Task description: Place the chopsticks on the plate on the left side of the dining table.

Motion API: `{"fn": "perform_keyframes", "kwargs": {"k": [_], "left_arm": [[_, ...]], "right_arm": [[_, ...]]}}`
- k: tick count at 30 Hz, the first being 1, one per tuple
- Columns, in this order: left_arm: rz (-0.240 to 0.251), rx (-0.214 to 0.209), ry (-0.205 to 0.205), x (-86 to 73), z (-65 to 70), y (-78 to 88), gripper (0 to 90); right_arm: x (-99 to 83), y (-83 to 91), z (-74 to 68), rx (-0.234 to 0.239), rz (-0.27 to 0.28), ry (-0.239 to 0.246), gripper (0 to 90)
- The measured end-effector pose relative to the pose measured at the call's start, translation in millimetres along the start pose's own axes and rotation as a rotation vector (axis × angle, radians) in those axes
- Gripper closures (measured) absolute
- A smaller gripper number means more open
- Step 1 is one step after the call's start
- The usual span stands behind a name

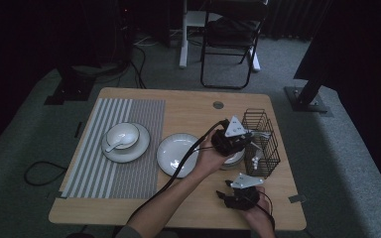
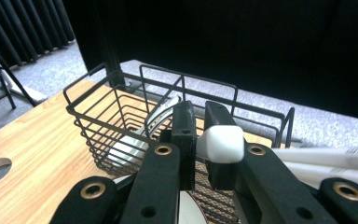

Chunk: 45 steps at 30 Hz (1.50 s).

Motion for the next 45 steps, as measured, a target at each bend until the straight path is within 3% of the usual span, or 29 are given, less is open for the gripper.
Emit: {"fn": "perform_keyframes", "kwargs": {"k": [3, 13, 29, 36, 45], "left_arm": [[0.010, 0.013, -0.002, 1.2, -2.2, 4.0, 84.0], [0.053, -0.004, 0.010, 1.6, -8.6, 28.4, 84.0], [0.174, -0.089, 0.072, -8.8, -36.3, 119.0, 84.2], [0.160, -0.037, 0.061, -30.5, -47.7, 152.9, 84.2], [0.100, 0.009, 0.077, -79.3, -64.4, 186.2, 84.2]], "right_arm": [[-0.1, 0.1, -0.2, 0.001, -0.001, -0.002, 44.0], [-0.2, 0.3, -0.4, 0.002, -0.003, -0.005, 44.0], [0.2, 0.0, 0.0, -0.001, -0.002, -0.008, 44.0], [0.2, 0.0, 0.0, -0.003, -0.002, -0.010, 44.0], [3.4, -1.9, -2.6, -0.013, 0.002, 0.000, 46.9]]}}
Point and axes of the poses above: each handheld gripper's, and its own axes: y roughly backward along the jaws, x roughly out of its top, z roughly to its right, the point moved 3 cm from there along -y, roughly forward along the jaws, and after that the axes turned 13 degrees about -z, right-handed, at the moved point
